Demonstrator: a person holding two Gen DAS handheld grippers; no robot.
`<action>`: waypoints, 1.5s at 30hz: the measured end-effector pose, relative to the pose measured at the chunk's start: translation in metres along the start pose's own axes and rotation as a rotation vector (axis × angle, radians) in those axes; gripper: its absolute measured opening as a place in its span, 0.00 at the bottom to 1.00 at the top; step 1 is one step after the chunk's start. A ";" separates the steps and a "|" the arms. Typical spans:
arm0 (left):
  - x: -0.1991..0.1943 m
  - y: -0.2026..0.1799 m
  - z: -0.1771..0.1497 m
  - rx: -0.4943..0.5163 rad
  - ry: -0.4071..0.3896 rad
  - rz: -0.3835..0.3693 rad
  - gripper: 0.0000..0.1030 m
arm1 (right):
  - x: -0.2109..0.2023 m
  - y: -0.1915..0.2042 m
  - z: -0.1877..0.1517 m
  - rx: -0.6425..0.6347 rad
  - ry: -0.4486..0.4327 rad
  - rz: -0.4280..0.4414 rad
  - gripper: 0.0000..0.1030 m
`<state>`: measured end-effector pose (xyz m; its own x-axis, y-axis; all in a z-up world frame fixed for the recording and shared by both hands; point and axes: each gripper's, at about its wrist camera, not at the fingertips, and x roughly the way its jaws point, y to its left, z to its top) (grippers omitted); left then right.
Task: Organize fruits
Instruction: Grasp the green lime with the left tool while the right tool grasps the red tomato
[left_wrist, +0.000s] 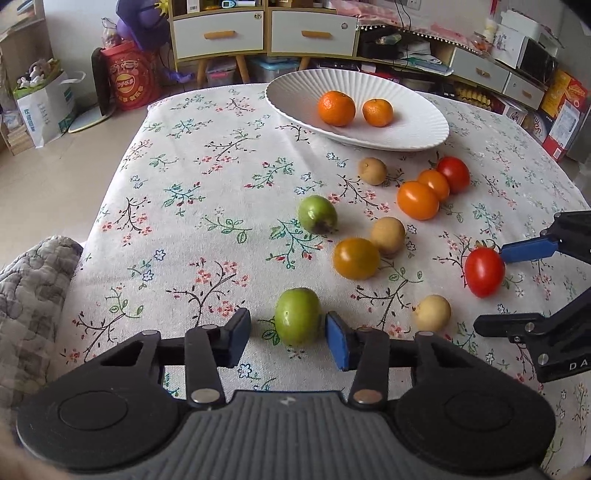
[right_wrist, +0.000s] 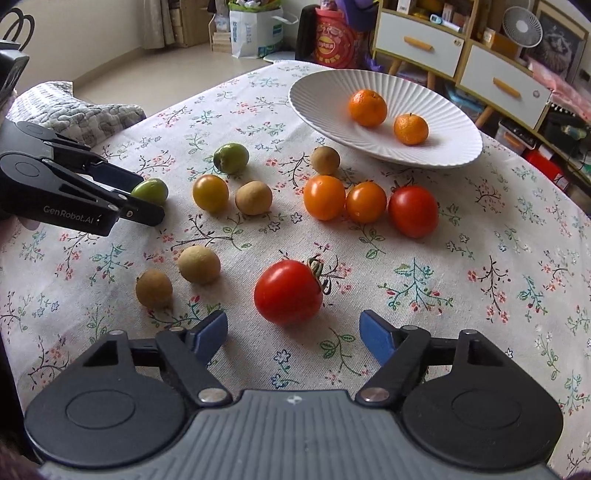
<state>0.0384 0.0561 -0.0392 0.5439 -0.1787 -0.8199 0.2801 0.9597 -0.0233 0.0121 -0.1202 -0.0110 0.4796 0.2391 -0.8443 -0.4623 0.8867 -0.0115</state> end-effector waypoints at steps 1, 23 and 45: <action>0.000 0.000 0.000 0.000 -0.002 -0.003 0.38 | 0.000 0.000 0.001 -0.001 0.002 -0.002 0.69; 0.000 0.000 0.001 -0.011 -0.001 -0.022 0.23 | -0.001 -0.005 0.011 0.025 -0.029 0.009 0.36; -0.021 -0.006 0.027 -0.050 -0.089 -0.054 0.23 | -0.020 -0.026 0.040 0.132 -0.114 -0.001 0.35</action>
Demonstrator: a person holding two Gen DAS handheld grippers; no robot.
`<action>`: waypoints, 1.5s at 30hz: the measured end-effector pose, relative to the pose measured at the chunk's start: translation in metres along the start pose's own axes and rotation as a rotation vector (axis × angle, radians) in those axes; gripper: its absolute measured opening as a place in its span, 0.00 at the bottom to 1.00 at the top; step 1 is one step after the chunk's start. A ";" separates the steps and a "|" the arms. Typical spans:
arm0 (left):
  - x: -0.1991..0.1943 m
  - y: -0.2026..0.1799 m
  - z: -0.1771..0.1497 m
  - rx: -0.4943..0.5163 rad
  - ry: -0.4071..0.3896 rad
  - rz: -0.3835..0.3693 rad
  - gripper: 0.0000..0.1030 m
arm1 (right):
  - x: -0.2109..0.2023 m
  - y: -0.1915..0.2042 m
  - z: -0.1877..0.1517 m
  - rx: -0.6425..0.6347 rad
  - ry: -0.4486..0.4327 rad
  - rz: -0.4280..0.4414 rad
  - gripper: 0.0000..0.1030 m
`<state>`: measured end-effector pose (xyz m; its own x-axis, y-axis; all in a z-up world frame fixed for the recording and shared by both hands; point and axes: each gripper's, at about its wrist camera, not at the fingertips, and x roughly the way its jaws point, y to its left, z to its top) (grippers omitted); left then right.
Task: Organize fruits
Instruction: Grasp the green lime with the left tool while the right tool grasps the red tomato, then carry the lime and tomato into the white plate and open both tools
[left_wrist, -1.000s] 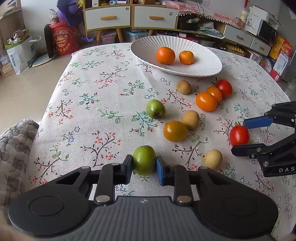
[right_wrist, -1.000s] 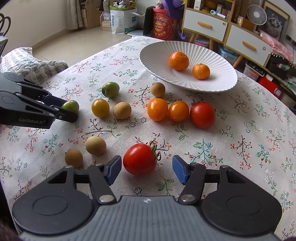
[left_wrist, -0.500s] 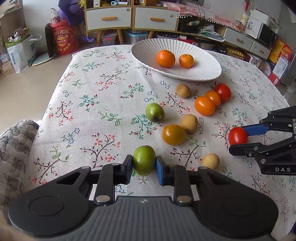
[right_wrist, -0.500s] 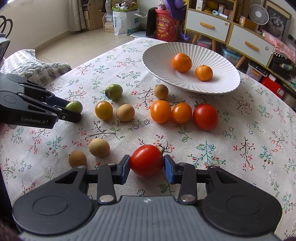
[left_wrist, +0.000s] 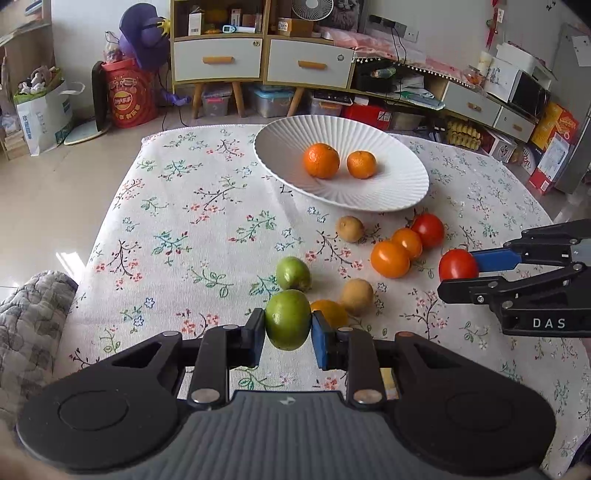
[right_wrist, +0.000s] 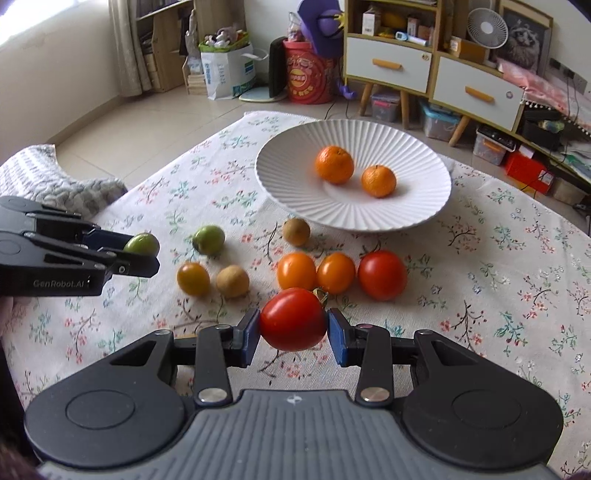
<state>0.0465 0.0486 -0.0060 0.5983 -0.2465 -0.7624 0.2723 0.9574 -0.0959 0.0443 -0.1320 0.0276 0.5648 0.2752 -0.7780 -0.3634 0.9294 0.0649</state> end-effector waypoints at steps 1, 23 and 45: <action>0.000 -0.002 0.003 -0.002 -0.007 -0.002 0.23 | 0.000 -0.001 0.003 0.005 -0.007 -0.004 0.35; 0.049 -0.058 0.066 -0.013 -0.089 -0.021 0.23 | 0.033 -0.059 0.061 0.323 -0.048 -0.037 0.35; 0.095 -0.058 0.075 -0.037 -0.141 -0.004 0.23 | 0.073 -0.082 0.070 0.489 -0.022 0.040 0.35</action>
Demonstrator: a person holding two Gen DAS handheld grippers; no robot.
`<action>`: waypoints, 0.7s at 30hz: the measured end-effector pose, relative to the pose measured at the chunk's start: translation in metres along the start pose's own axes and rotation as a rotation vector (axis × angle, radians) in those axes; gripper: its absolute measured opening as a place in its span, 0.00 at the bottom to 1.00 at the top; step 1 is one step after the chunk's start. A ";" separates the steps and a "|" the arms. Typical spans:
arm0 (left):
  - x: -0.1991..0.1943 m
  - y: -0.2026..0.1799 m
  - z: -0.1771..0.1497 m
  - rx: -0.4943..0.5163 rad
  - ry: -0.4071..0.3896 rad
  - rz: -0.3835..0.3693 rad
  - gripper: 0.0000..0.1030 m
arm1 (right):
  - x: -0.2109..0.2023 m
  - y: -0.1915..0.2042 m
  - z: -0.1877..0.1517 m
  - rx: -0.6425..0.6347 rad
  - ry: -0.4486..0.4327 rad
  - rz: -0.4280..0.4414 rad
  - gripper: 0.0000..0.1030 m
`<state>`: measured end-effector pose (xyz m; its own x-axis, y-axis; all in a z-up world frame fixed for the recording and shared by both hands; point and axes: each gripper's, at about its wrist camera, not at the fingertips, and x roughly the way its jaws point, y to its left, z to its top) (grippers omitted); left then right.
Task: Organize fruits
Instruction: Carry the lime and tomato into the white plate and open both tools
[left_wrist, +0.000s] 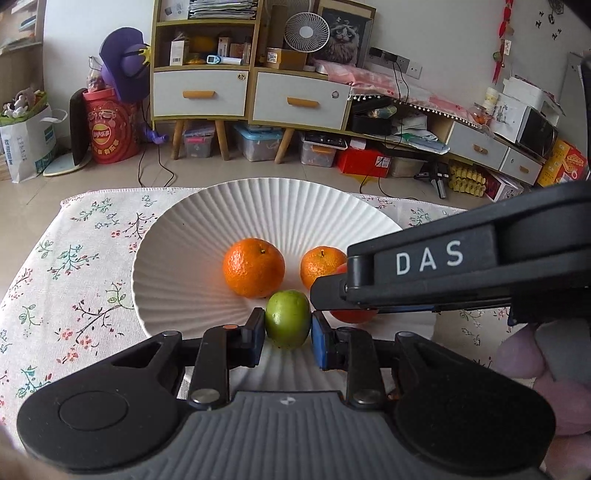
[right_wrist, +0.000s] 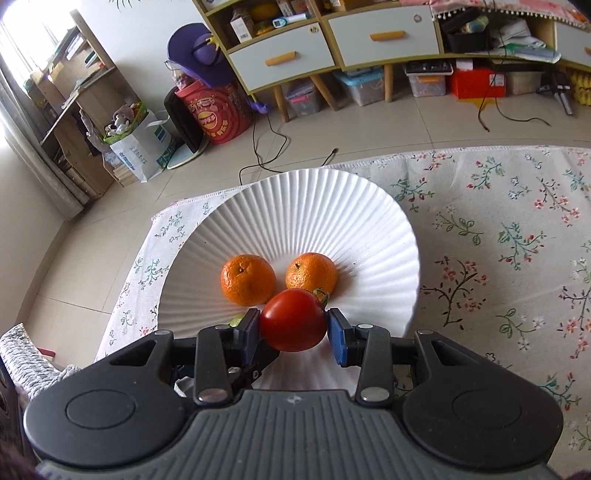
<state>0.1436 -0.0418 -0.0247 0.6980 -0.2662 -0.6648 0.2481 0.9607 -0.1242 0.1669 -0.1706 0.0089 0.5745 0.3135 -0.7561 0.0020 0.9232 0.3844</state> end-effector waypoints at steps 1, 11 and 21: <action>0.001 0.000 0.000 0.002 -0.003 -0.001 0.23 | 0.000 0.000 0.000 -0.004 -0.004 -0.001 0.35; 0.004 0.001 0.001 0.010 -0.017 -0.015 0.24 | 0.004 -0.005 0.002 -0.006 -0.044 -0.004 0.35; 0.001 0.001 0.004 0.012 -0.003 0.001 0.42 | -0.010 -0.002 0.001 -0.016 -0.060 0.023 0.51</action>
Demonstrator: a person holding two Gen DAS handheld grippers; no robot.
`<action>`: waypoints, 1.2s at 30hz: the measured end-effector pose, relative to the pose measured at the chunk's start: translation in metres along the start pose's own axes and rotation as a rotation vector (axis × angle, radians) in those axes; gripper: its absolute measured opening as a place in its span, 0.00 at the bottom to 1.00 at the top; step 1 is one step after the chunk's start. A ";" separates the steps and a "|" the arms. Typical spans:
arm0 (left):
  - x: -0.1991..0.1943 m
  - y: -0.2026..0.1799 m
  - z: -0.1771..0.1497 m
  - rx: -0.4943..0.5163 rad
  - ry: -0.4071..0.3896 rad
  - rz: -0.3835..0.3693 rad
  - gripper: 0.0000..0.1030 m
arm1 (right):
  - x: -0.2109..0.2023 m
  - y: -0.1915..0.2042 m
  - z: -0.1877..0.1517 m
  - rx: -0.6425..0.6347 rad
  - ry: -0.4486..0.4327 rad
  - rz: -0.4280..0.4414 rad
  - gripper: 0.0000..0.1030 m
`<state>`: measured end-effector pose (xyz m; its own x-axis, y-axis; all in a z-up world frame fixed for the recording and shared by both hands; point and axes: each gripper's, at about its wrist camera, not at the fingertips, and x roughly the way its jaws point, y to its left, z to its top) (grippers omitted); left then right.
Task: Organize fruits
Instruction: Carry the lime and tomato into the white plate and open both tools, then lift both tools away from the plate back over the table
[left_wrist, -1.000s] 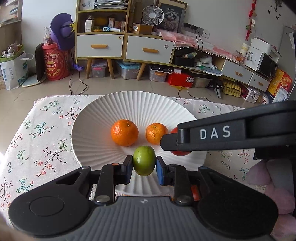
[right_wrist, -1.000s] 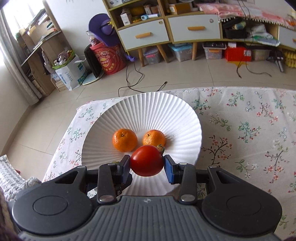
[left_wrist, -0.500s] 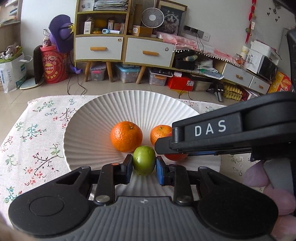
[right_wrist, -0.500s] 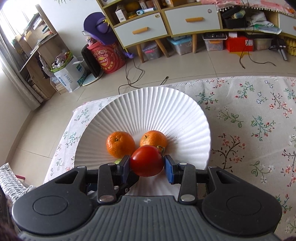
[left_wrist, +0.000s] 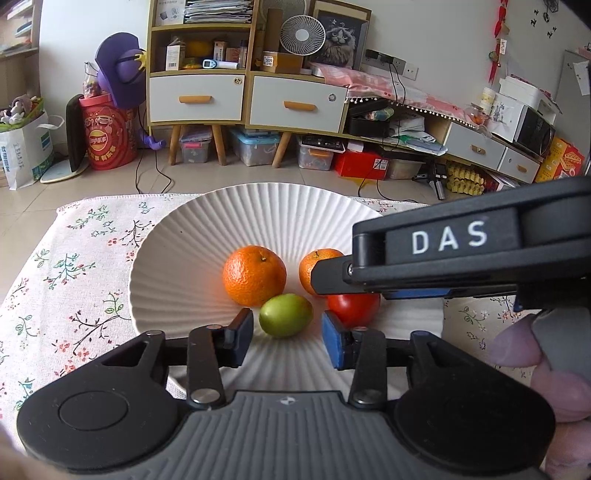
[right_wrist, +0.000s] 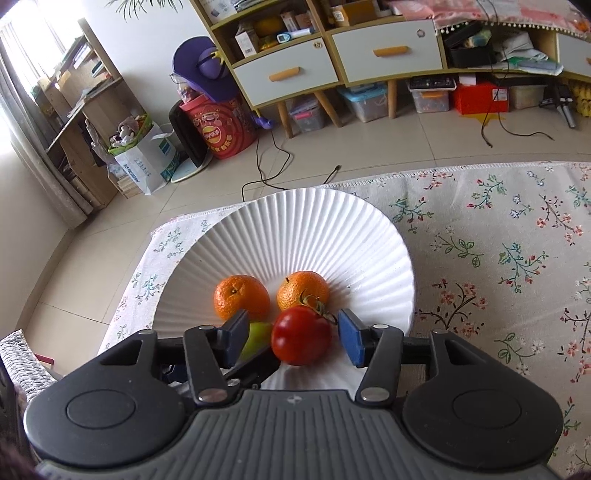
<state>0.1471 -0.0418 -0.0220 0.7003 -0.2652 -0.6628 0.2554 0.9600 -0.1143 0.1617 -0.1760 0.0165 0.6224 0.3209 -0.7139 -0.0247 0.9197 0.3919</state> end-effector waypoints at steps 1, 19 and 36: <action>-0.001 -0.001 0.000 0.003 0.003 0.003 0.43 | -0.002 0.001 0.000 -0.003 -0.003 0.002 0.53; -0.033 -0.007 -0.001 0.081 0.048 0.015 0.82 | -0.034 0.000 0.001 -0.029 -0.050 -0.017 0.80; -0.079 0.018 -0.031 0.185 0.104 0.052 0.96 | -0.062 0.014 -0.032 -0.270 -0.038 -0.021 0.95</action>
<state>0.0757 -0.0009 0.0053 0.6459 -0.1961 -0.7378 0.3458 0.9368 0.0538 0.0972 -0.1756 0.0478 0.6540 0.2973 -0.6956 -0.2164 0.9546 0.2046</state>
